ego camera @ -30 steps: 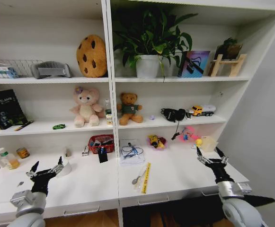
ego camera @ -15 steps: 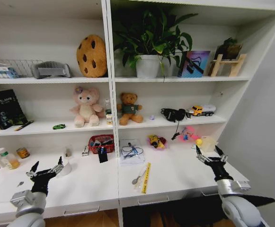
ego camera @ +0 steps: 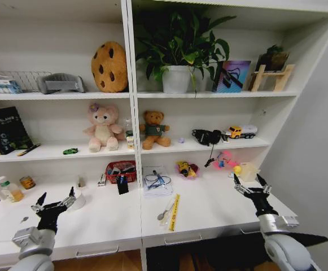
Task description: Organize the objects on the table.
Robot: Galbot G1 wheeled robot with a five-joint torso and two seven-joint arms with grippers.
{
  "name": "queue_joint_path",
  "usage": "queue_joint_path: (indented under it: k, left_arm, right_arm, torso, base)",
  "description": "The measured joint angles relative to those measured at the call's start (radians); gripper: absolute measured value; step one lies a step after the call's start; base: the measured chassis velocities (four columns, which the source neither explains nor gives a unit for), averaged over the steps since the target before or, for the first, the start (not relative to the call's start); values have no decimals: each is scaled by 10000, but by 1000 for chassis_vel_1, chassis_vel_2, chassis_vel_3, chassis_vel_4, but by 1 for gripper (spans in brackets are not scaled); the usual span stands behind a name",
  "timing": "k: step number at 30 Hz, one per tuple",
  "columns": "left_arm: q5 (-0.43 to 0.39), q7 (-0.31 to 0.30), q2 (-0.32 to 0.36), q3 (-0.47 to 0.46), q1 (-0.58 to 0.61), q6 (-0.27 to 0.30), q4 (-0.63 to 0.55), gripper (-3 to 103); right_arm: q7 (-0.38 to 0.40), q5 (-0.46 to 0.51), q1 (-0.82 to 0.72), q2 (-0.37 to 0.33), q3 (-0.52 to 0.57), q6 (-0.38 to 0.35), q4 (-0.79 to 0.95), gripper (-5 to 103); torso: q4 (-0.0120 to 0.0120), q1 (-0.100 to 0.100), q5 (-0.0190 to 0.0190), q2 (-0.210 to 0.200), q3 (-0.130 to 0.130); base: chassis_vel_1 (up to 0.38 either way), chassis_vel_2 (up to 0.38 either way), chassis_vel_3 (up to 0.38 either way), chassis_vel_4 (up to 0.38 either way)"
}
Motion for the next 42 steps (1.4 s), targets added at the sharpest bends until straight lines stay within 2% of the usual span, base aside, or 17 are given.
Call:
queue_joint_path:
  k: [22,26,29,31,33,34,35,39,40,42]
  left_arm:
    - [0,1,0,0,0,0,0,100]
    - [0,1,0,0,0,0,0,100]
    - [0,1,0,0,0,-1,0,100]
    - [-1,1,0,-1,0,-1,1,100]
    - [0,1,0,-3,1,-2,-1,100]
    - [0,1,0,-3,1,-2,-1,100]
    - [-1,1,-1,-1,0,-3,0,100]
    - [-1,1,0,-2,0,-2,1,100]
    - [0,1,0,-3,0,-2,1,100]
    - [0,0,-1,-3,0,-2,1,100]
  right_arm:
    - [2,0,-1,0,4,-2,-1,100]
    - [1,0,-1,0,4,-1,-1,100]
    - [2,0,-2,1,4,-2,-1,100]
    - [0,0,-2,3,2,-3,-1,100]
    - [-2,0,-3,3,1,-3,-1,100]
    - [-2,0,-3,3,1,-3,-1,100]
    - [-1,0,-1,2,3,-2,1,100]
    - [-3,0,-3,3,3,-1,1,100]
    - [-2,0,-2,3,2,-1,1,100]
    - [-3,0,-2,2,3,-1,1,100]
  torso:
    - [-2,0,1,0,0]
    - [5,3,1,-1,1]
    - [-3,-2,-3,2,-1]
    - [0,1,-3,1,0]
    - [3,1,17,2,0]
    - [3,1,17,2,0]
    - [1,0,-11,1,0]
    - [-1,0,-6,2,-1]
    - [-1,0,8,1,0]
    - [2,1,2,0,1]
  base:
    - [23,18,-21,-24]
    - [168,196,-155,-167]
    - [225,224,-214,-231]
    - [243,237,-250,-217]
    - [270,278,-259,-258]
    - [265,278,-259,-256]
    - [256,264,-249,-256]
    - [257,254,-273,-262]
    - [253,271,-291,-256]
    - [232,244,-239,-256]
